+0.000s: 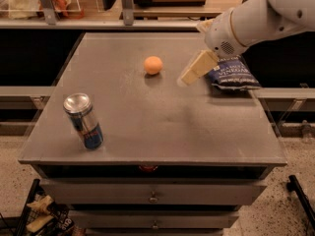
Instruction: Move orange near redbull can
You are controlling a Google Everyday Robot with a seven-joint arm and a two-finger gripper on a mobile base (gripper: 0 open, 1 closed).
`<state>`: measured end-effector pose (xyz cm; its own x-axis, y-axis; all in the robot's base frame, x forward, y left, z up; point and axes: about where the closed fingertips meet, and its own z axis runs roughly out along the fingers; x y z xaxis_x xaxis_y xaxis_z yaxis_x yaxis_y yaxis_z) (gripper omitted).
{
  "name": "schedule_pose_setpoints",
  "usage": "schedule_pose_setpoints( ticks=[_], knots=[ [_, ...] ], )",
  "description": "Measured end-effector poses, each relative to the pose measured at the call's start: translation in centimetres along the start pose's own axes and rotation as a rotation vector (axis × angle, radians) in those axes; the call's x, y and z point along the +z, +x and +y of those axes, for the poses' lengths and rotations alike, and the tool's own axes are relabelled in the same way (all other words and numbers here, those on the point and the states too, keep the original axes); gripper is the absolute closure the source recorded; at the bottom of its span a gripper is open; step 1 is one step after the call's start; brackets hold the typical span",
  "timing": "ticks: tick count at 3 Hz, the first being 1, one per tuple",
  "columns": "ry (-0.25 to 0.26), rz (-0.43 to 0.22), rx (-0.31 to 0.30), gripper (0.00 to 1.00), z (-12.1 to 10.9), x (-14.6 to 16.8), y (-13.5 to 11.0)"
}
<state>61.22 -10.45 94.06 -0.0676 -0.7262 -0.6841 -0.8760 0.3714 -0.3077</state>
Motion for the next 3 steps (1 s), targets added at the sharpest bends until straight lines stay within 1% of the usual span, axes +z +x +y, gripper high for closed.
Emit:
schedule_pose_setpoints(
  ticks=[1,2,3],
  knots=[
    [-0.009,-0.08,0.015,0.0,0.4,3.3,-1.7],
    [-0.013,-0.128,0.028,0.0,0.6,6.0,-3.1],
    [-0.001,-0.147,0.052,0.0,0.8,8.3,-3.9]
  ],
)
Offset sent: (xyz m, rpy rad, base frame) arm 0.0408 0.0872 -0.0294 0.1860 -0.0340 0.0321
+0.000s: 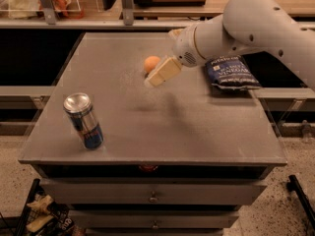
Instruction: Move orange near redbull can
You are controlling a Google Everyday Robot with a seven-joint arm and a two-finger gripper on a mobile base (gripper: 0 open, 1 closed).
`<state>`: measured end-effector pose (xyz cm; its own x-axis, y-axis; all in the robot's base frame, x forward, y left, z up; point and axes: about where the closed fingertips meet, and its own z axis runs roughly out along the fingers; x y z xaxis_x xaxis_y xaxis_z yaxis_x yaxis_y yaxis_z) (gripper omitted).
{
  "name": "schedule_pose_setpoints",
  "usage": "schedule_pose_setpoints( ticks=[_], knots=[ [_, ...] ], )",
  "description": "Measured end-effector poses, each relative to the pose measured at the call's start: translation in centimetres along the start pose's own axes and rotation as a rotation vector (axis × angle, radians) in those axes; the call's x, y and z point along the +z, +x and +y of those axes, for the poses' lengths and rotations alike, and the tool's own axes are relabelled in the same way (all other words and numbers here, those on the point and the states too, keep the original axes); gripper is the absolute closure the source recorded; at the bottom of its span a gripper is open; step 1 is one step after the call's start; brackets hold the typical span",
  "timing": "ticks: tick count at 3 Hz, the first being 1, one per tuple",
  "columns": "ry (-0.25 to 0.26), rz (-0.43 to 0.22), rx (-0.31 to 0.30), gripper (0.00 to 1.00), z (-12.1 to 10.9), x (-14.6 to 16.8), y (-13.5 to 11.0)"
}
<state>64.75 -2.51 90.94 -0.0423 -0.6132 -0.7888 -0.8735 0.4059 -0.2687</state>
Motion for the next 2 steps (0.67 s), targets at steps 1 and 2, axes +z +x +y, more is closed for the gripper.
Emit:
schedule_pose_setpoints(
  ticks=[1,2],
  knots=[
    [0.019,-0.001,0.027,0.0,0.0,1.8,0.1],
    [0.024,0.016,0.063,0.0,-0.4,3.8,1.0]
  ],
)
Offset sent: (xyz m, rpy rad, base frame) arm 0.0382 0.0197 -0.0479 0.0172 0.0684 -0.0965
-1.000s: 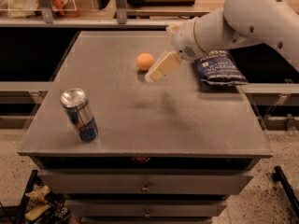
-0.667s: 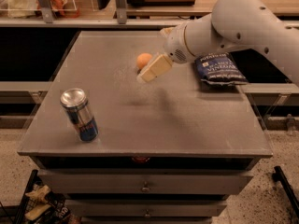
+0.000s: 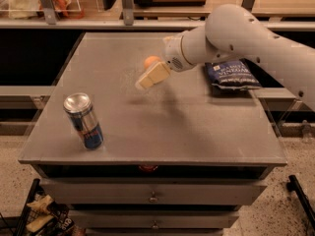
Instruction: Move orange near redbull can
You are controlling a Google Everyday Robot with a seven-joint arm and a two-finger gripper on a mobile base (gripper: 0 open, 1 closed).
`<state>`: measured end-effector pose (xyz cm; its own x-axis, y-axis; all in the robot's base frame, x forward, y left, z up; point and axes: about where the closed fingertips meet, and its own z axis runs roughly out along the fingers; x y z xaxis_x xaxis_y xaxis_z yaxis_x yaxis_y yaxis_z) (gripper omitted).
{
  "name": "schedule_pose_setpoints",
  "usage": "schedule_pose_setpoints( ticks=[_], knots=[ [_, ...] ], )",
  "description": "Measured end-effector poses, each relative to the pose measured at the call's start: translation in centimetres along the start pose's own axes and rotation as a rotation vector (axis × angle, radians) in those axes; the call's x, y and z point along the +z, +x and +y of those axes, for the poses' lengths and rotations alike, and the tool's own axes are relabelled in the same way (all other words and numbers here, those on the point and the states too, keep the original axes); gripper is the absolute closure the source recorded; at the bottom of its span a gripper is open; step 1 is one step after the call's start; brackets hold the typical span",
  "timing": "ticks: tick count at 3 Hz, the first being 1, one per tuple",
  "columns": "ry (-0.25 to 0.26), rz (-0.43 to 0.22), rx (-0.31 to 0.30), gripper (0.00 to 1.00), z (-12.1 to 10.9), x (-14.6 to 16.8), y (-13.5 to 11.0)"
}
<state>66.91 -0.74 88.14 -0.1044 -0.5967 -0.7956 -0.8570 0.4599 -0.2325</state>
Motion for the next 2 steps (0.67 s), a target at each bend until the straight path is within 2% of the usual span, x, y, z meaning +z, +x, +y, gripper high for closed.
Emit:
schedule_pose_setpoints(
  ticks=[2],
  knots=[
    [0.002,0.025,0.044,0.0,-1.2,2.7,1.1]
  ],
)
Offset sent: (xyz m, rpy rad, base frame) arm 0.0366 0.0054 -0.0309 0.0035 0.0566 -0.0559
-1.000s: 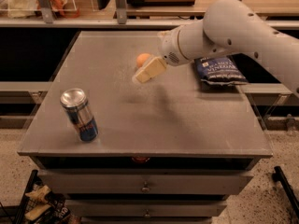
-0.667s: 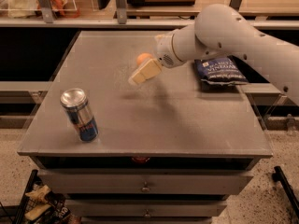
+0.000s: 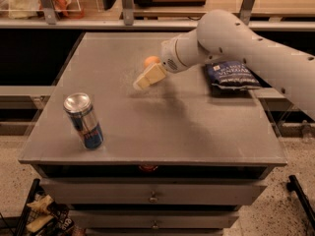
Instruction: Move orange near redbull can
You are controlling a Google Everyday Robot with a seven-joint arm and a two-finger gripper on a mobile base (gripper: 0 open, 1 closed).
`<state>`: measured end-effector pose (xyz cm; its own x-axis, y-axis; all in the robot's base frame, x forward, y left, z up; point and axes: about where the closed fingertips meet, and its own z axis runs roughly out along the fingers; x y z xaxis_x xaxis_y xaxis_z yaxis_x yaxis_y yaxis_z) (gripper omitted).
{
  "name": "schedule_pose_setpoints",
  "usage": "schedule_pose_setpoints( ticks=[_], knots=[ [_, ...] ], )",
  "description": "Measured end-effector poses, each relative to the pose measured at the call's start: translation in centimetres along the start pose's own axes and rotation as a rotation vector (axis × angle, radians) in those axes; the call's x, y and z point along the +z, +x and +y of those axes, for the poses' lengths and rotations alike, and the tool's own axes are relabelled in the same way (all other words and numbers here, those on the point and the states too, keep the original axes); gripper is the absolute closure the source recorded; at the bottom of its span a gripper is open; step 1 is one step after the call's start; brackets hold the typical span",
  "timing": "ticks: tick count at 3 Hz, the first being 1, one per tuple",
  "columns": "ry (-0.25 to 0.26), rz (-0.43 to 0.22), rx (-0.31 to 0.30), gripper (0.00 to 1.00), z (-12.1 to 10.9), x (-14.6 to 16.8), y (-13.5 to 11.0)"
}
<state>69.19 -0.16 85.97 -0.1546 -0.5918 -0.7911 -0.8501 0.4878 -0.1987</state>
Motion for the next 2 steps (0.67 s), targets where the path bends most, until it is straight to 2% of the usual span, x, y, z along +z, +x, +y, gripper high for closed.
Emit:
schedule_pose_setpoints(
  ticks=[1,2],
  knots=[
    [0.001,-0.004,0.014,0.17,-0.35,0.92,-0.04],
    [-0.002,-0.011,0.024,0.4,-0.59,1.3,-0.13]
  ],
)
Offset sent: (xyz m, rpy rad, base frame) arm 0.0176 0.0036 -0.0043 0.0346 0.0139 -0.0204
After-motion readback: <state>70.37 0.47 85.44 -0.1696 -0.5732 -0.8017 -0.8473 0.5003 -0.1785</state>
